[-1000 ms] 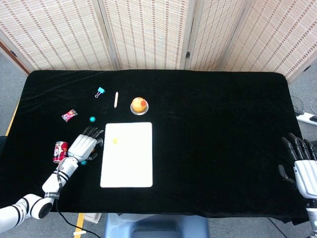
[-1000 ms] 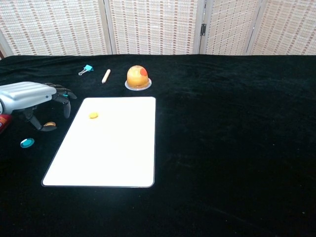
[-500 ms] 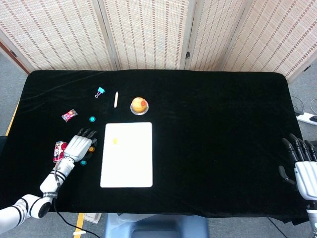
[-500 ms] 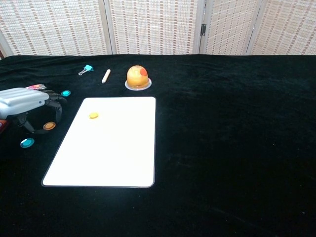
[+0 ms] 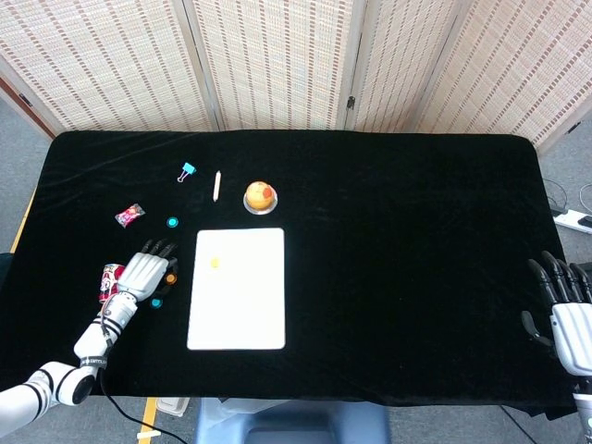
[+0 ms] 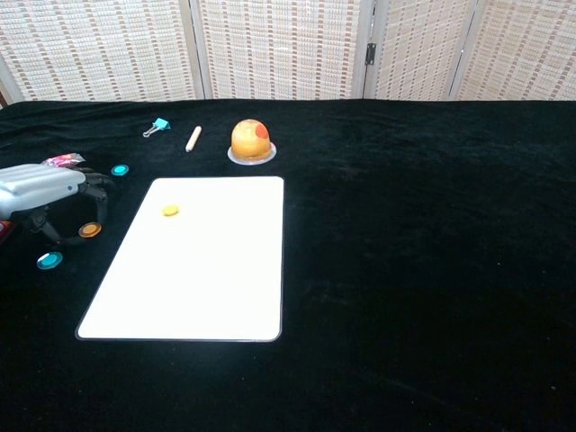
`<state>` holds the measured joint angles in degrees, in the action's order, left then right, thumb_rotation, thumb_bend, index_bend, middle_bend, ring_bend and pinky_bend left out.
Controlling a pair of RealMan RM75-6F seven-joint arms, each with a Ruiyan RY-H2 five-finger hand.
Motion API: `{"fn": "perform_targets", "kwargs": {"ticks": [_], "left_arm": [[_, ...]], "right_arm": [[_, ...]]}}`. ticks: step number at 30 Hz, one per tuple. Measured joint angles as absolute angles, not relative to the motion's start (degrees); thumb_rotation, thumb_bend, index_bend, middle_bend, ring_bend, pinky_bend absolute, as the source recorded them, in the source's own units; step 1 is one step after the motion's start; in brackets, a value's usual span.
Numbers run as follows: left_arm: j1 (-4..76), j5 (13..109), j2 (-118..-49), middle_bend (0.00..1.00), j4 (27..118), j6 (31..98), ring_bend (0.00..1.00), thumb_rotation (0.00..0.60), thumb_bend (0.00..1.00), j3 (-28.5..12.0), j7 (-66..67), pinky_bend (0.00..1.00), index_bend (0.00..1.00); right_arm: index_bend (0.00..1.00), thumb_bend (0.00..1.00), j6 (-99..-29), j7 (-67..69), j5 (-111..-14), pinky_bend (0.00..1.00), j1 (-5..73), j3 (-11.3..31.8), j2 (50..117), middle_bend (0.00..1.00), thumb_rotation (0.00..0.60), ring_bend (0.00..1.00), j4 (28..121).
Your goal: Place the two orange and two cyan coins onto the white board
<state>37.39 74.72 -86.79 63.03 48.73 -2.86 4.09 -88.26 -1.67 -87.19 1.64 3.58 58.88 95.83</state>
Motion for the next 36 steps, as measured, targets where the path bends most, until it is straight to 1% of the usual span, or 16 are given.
{"fn": "perform_targets", "kwargs": {"ticks": [3,7,11,18,25,36], "left_arm": [[37.51,74.83,-87.05,0.13,62.75,48.38,0.0,0.6,0.41,-2.92,3.77,0.0,0.49],[37.53,75.09,-87.45,0.14,62.07,48.58,0.0,0.6,0.45,-3.09,3.38,0.0,0.53],[37.53,75.47,-87.68,0.15,61.7,49.08,0.0,0.6,0.49,-3.39,2.63,0.0,0.55],[38.15,75.87,-86.95,0.15,63.1,49.21,0.0,0.6,0.5,-4.23,1.92,0.0,0.55],[41.08,75.45,-85.98,0.15,66.5,47.59,0.0,0.6,0.5,-6.63,1.82,0.0,0.55],[46.6,72.36,-88.4,0.15,68.04,43.71,0.0,0.6,0.5,-9.6,7.3,0.0,0.54]], "right_arm": [[0.0,0.47,-88.36,-1.66,-87.22,0.0,1.55,3.55,58.88,0.0,0.6,0.0,95.82],[0.0,0.47,-88.44,-1.52,-87.05,0.0,1.41,3.57,58.9,0.0,0.6,0.0,95.7],[0.0,0.47,-88.51,-1.46,-87.08,0.0,1.37,3.6,58.92,0.0,0.6,0.0,95.58],[0.0,0.47,-88.3,-1.38,-87.05,0.0,1.5,3.68,58.96,0.0,0.6,0.0,95.39],[0.0,0.47,-88.15,-0.9,-86.96,0.0,1.57,3.75,58.93,0.0,0.6,0.0,95.1],[0.0,0.47,-87.97,-0.12,-86.22,0.0,1.38,3.85,58.93,0.0,0.6,0.0,94.39]]}}
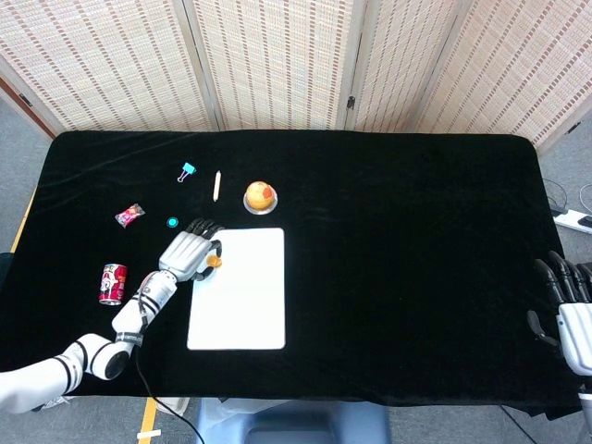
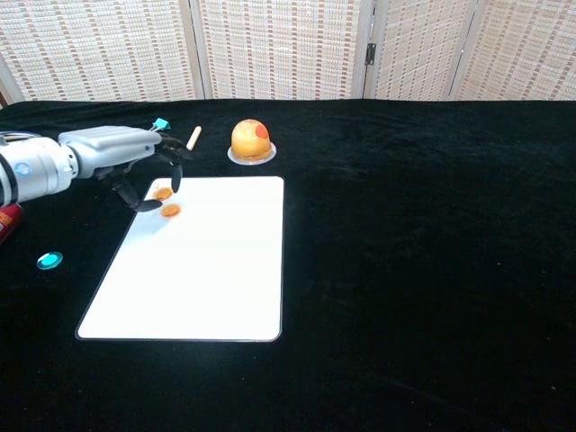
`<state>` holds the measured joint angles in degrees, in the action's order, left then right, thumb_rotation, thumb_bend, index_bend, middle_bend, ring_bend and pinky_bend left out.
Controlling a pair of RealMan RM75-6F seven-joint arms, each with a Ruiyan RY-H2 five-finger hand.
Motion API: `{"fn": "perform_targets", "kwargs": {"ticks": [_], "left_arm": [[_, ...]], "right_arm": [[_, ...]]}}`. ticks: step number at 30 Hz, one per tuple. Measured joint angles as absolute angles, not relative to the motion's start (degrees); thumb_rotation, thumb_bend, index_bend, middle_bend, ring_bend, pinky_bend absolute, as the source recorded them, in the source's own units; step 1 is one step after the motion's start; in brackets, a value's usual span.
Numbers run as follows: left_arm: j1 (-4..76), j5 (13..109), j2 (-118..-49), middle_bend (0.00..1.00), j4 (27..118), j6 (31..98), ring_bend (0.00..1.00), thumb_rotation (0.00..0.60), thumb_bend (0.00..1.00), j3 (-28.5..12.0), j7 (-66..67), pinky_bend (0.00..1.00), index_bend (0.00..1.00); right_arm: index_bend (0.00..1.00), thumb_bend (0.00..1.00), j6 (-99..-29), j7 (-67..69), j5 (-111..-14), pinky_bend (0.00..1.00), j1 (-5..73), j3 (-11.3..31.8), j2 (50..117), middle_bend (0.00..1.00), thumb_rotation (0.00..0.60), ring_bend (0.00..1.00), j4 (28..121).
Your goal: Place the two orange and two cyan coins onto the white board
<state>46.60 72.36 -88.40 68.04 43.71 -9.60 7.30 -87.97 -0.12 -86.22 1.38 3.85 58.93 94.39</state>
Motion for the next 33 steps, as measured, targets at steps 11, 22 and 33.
{"fn": "perform_targets", "kwargs": {"ticks": [11,22,33], "left_arm": [[50.77,67.17,-92.25,0.15,66.34,40.49,0.0,0.6,0.5,-11.15,12.29,0.0,0.53],[52.87,63.88,-94.32,0.15,65.92,39.57,0.0,0.6,0.5,-10.89,16.11,0.0,0.46],[53.15,62.2,-93.32,0.14,68.33,39.52,0.0,0.6,0.47,-10.88,15.27,0.0,0.34]], "right_arm": [[0.0,0.47,-87.67,0.3,-85.65,0.0,1.35,4.01,58.88,0.0,0.6,0.0,93.96],[0.0,0.47,-87.55,0.99,-85.13,0.0,1.13,4.06,58.83,0.0,0.6,0.0,93.39],[0.0,0.47,-87.88,1.01,-85.27,0.0,1.12,4.29,58.91,0.0,0.6,0.0,93.45]]}}
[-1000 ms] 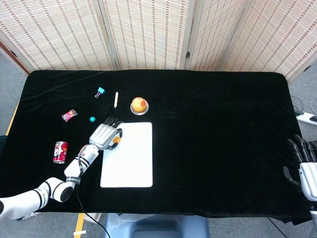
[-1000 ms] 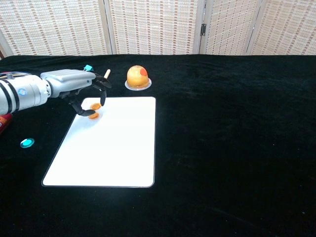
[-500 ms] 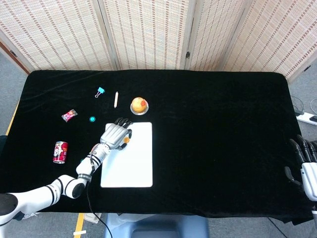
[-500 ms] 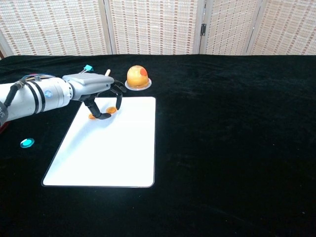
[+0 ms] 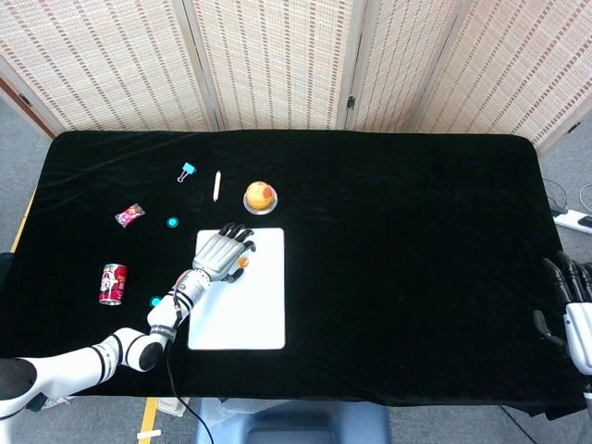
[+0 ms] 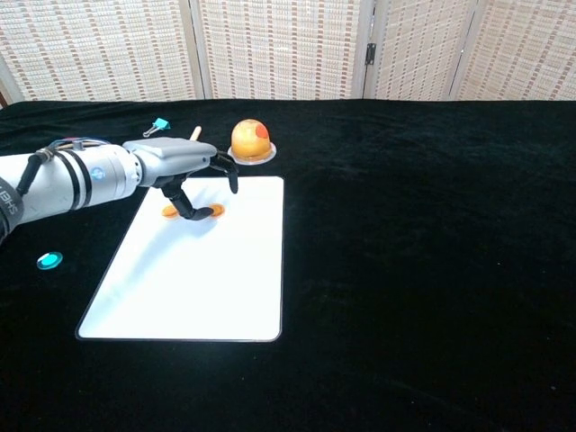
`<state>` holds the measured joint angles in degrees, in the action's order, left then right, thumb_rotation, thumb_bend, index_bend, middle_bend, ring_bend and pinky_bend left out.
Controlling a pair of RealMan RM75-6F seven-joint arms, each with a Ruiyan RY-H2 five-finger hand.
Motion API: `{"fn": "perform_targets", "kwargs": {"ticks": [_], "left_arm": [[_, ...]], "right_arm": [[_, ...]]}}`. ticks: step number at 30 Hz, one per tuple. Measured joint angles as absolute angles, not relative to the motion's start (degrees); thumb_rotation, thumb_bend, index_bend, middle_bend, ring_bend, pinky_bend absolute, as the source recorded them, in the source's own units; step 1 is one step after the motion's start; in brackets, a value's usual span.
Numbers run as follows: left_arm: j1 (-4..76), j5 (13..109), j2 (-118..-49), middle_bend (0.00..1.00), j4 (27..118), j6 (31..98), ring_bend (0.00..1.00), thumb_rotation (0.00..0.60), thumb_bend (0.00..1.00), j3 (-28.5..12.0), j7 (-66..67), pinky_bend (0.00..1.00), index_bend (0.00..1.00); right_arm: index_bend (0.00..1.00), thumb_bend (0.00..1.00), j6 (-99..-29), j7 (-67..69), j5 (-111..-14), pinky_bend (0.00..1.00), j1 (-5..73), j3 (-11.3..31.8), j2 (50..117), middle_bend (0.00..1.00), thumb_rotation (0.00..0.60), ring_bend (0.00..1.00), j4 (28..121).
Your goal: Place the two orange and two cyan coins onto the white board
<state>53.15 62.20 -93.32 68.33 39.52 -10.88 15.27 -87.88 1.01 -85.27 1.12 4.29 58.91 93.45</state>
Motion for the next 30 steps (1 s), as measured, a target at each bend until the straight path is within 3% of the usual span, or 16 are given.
{"fn": "perform_targets", "kwargs": {"ticks": [7,15,30], "left_arm": [[51.59,62.46,-91.02,0.14,68.68,42.42,0.0,0.6,0.47,-12.24,10.92,0.0,0.39],[50.32,59.95,-89.44,0.14,61.93,41.72,0.0,0.6,0.47,-12.9,8.64,0.0,0.4],[51.78,54.93,-94.15,0.13,41.96,31.09,0.0,0.6,0.47,-13.54,5.41,0.0,0.37]], "right_arm": [[0.0,0.47,-88.09,0.61,-85.88,0.0,1.09,4.11,58.82,0.0,0.6,0.0,93.88],[0.0,0.47,-88.06,-0.05,-86.88,0.0,1.19,3.7,58.97,0.0,0.6,0.0,94.4],[0.0,0.47,-88.98,-2.92,-87.66,0.0,0.6,3.12,58.59,0.0,0.6,0.0,96.9]]}}
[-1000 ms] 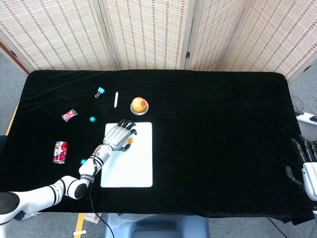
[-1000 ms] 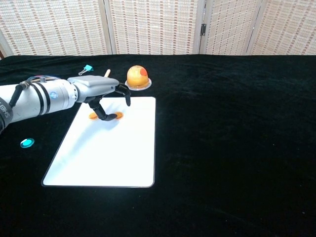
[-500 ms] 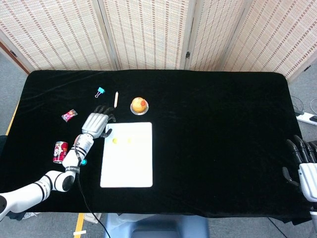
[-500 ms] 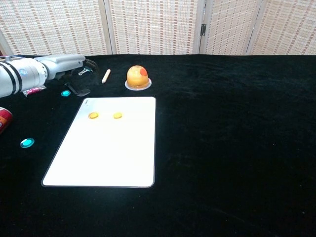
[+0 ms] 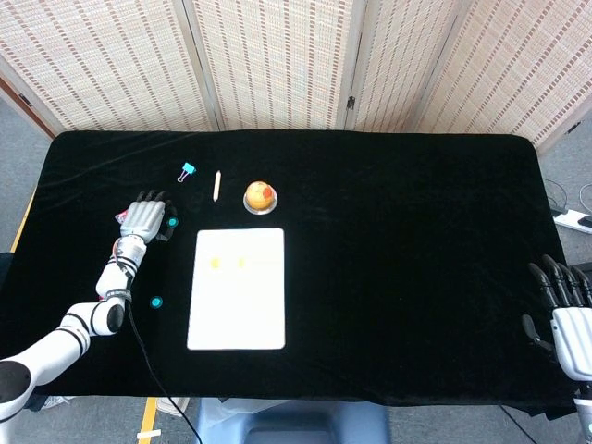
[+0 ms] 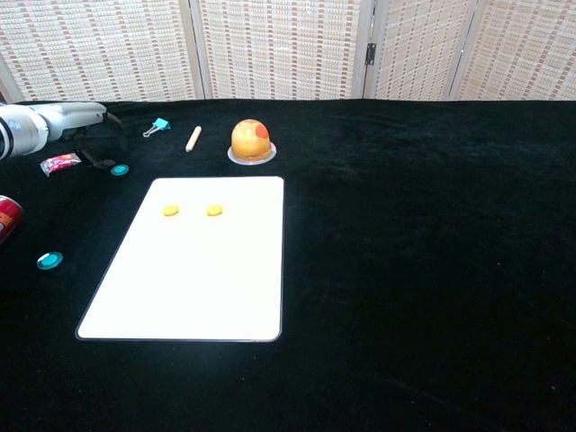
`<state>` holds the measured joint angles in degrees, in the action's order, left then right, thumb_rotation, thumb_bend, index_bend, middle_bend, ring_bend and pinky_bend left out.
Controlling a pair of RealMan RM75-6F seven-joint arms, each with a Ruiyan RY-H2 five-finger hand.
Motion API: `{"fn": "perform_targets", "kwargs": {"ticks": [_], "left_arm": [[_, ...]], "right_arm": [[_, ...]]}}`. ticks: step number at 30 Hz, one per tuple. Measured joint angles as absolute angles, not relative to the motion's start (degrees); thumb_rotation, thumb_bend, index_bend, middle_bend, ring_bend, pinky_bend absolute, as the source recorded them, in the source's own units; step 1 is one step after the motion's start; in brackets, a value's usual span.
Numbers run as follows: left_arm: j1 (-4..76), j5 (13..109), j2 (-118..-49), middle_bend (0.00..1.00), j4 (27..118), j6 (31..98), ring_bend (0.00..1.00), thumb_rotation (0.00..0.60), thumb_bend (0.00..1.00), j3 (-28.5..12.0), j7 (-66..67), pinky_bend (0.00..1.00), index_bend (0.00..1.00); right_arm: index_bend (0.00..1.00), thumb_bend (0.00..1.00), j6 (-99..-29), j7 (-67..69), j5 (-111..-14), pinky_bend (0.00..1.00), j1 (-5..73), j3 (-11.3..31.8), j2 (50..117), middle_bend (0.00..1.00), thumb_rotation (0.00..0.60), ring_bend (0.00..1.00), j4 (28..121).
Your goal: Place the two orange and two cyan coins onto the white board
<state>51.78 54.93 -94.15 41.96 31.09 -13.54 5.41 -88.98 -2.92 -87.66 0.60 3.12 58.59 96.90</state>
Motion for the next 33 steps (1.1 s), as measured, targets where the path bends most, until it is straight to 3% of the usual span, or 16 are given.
{"fn": "perform_targets", "kwargs": {"ticks": [10,33], "left_arm": [[54.53,53.82,-98.19,0.07,34.39,24.12,0.0,0.6,0.47,-13.59,5.24,0.0,0.34],[54.19,54.34,-99.07,0.07,31.56,22.42,0.0,0.6,0.47,-13.41,5.32,0.0,0.36]], "right_arm": [[0.0,0.47,-89.23,-3.7,-86.92,0.0,0.23,3.26,58.38,0.0,0.6,0.0,97.57],[0.0,0.47,-88.83,-3.5,-86.39,0.0,0.25,3.49,58.52,0.0,0.6,0.0,97.26]]}}
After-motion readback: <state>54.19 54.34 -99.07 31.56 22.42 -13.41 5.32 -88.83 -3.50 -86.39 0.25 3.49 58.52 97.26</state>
